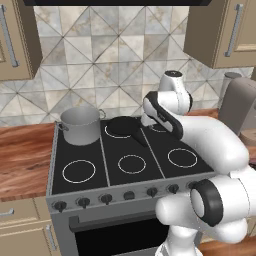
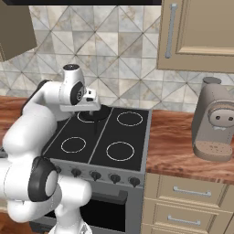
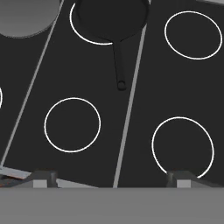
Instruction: Move the pot and pan from the stove into the sink.
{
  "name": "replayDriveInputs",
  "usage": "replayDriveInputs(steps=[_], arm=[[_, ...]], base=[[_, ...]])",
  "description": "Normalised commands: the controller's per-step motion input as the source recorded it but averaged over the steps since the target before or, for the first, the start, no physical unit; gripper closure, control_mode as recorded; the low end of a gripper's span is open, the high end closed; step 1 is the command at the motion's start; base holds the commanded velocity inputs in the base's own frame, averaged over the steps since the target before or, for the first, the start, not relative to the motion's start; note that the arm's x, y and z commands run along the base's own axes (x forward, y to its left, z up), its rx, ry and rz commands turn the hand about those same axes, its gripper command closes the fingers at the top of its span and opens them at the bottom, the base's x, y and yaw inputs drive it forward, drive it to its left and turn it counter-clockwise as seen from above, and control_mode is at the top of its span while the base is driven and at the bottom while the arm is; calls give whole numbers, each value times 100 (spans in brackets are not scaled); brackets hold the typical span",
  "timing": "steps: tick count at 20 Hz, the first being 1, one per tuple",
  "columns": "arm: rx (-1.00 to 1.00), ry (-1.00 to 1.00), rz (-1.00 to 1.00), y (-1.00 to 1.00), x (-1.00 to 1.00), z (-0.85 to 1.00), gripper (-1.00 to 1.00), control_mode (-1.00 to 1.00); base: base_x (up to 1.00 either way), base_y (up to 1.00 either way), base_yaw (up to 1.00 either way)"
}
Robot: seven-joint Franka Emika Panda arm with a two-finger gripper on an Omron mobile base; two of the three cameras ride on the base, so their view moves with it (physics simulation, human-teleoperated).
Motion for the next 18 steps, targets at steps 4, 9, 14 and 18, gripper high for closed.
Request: replayDriveInputs(steps=[4,9,14,18], arm=[[0,0,4,0,30,-33,-100,-100],[0,0,4,2,29,-37,-100,-100],[0,0,3,4,27,-37,-100,-100],[0,-2,2,5,25,-34,-100,-100]], base=[[0,0,0],[0,0,0],[0,0,0],[0,0,0]])
